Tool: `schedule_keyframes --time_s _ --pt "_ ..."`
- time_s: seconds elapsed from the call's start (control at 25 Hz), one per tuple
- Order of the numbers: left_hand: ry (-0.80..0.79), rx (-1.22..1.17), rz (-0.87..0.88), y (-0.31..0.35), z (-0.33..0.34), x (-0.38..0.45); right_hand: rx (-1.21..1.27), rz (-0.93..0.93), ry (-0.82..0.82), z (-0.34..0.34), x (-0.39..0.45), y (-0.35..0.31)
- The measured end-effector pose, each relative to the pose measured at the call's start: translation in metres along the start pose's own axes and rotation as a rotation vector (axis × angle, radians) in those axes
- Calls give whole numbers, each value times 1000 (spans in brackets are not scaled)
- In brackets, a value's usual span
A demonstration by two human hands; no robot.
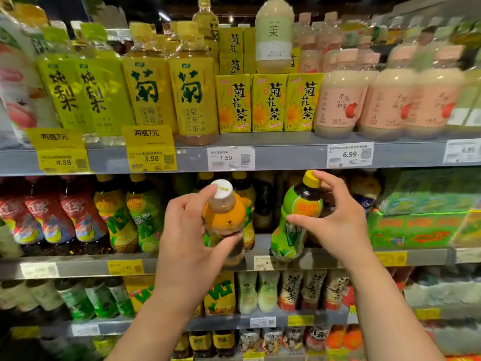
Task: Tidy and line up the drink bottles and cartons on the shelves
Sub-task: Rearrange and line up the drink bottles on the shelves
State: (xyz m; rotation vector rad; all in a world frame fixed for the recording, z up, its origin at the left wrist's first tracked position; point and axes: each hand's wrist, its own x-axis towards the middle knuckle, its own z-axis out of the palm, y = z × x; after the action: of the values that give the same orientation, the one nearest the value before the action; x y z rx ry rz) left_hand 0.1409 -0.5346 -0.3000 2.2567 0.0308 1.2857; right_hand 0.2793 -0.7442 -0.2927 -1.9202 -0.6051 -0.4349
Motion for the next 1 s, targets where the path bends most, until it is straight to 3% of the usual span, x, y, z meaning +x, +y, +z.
schedule_keyframes --time_s 0.44,1.0 --pt "-6 -69 159 27 96 0 -21 -40 5 -59 -7 37" --pt "-143 167 -123 26 137 32 -33 -63 -19 -56 2 48"
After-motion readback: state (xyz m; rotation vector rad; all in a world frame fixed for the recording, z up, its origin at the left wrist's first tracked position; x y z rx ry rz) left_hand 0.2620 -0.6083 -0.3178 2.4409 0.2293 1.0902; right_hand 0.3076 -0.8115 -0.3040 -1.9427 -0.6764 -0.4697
